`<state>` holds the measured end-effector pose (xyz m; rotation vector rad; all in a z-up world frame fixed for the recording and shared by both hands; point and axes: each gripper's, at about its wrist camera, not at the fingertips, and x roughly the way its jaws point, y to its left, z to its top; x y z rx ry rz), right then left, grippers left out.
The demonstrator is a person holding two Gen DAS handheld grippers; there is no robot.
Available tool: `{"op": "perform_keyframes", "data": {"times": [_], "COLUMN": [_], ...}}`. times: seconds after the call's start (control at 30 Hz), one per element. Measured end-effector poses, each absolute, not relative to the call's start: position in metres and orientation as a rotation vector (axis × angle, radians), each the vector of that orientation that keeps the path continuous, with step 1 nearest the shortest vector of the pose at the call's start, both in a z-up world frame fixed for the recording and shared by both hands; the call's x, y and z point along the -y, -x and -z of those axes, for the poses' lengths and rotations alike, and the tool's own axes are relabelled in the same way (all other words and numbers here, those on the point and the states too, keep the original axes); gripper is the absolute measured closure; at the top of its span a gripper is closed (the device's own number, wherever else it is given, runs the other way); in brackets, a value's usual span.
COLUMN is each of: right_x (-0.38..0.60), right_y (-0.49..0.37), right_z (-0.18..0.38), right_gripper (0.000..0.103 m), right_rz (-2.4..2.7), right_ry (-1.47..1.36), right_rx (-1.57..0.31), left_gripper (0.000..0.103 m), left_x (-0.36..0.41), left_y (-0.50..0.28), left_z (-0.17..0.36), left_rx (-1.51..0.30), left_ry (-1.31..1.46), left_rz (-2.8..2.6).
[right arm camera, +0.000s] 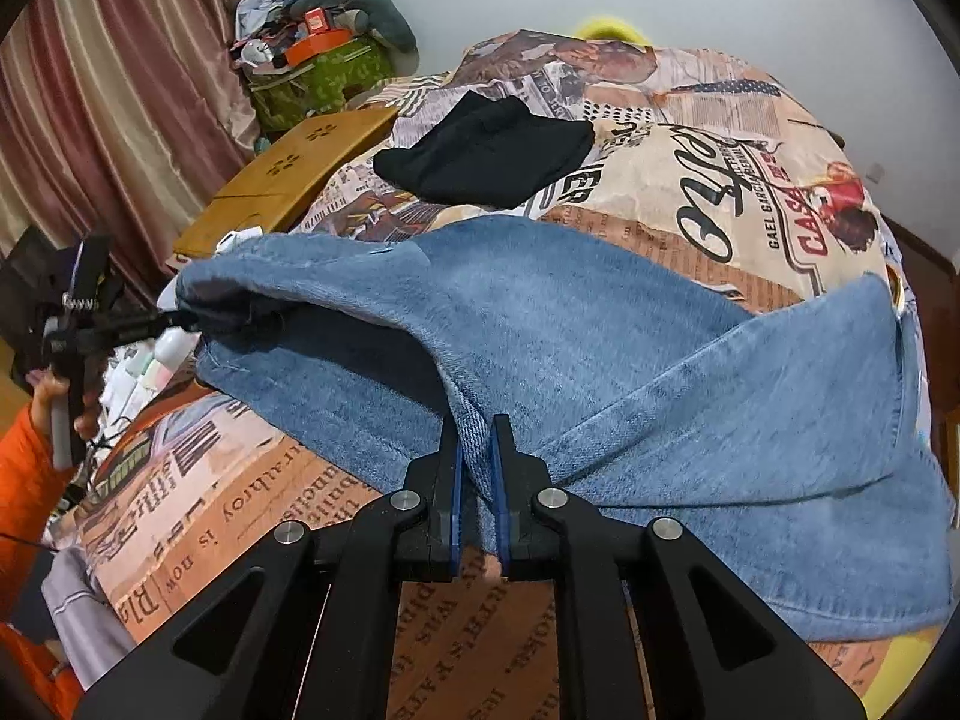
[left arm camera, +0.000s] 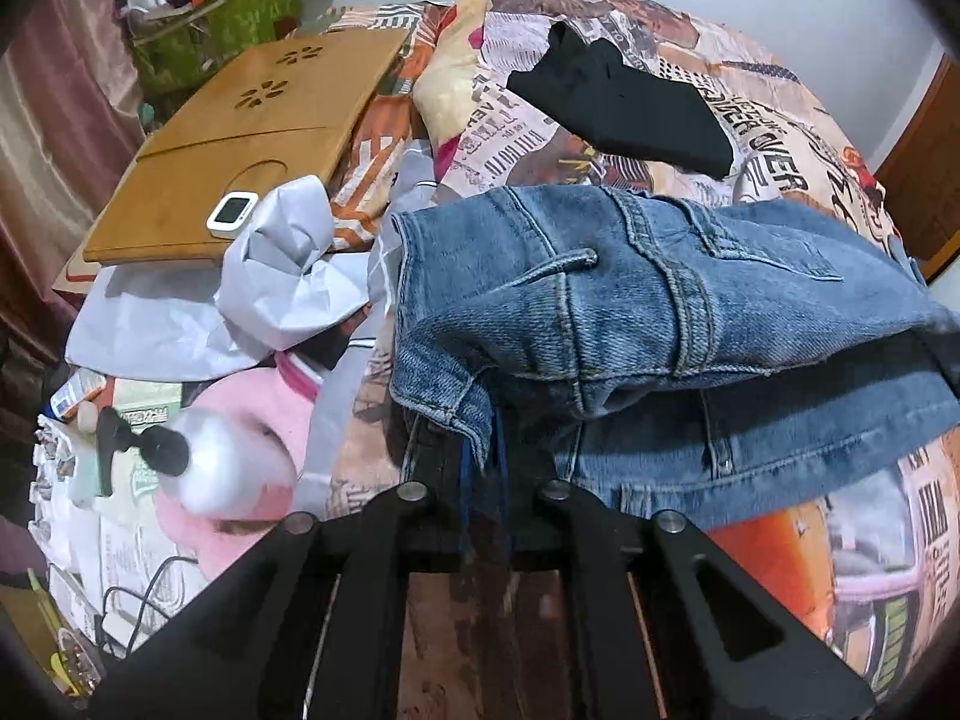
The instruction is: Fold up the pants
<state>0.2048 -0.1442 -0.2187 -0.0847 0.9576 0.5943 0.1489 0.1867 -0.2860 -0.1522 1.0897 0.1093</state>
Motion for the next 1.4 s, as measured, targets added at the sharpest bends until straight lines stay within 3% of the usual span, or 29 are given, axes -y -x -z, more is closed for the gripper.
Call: {"op": "perform_keyframes", "data": {"times": [0.1, 0.17, 0.23, 0.33, 0.47, 0.63, 0.73, 1.0, 1.4], "right_x": [0.150, 0.155, 0.164, 0.180, 0.210, 0.246, 0.269, 0.315, 0.337], "right_y": [-0.202, -0.201, -0.200, -0.204, -0.217, -0.241, -0.258, -0.322, -0.430], "right_z": [0.211, 0.206, 0.198, 0.187, 0.172, 0.160, 0.158, 0.184, 0.256], "right_gripper": [0.092, 0.086, 0.081, 0.078, 0.066, 0.059, 0.054, 0.054, 0.054], "right_rz": [-0.600, -0.594, -0.576, -0.541, -0.459, -0.350, -0.281, -0.171, -0.091], "right_ry": [0.076, 0.070, 0.068, 0.047, 0.006, -0.013, -0.018, -0.069, -0.142], "right_rx": [-0.954, -0.944, -0.920, -0.888, -0.842, -0.817, -0.809, -0.881, -1.028], "left_gripper": [0.089, 0.080, 0.065, 0.051, 0.038, 0.009, 0.004, 0.003, 0.003], "left_x": [-0.188, -0.191, -0.194, -0.196, -0.185, -0.160, -0.143, -0.097, -0.050], "left_y": [-0.142, -0.137, -0.134, -0.136, -0.157, -0.197, -0.226, -0.300, -0.373], "left_z": [0.273, 0.259, 0.240, 0.216, 0.188, 0.169, 0.162, 0.169, 0.221], "left_rx": [-1.075, -1.050, -1.005, -0.947, -0.891, -0.857, -0.845, -0.888, -0.985], "left_ry": [0.115, 0.114, 0.112, 0.112, 0.109, 0.113, 0.126, 0.103, 0.002], "left_rz": [-0.136, -0.144, -0.159, -0.180, -0.186, -0.154, -0.131, -0.079, -0.039]}}
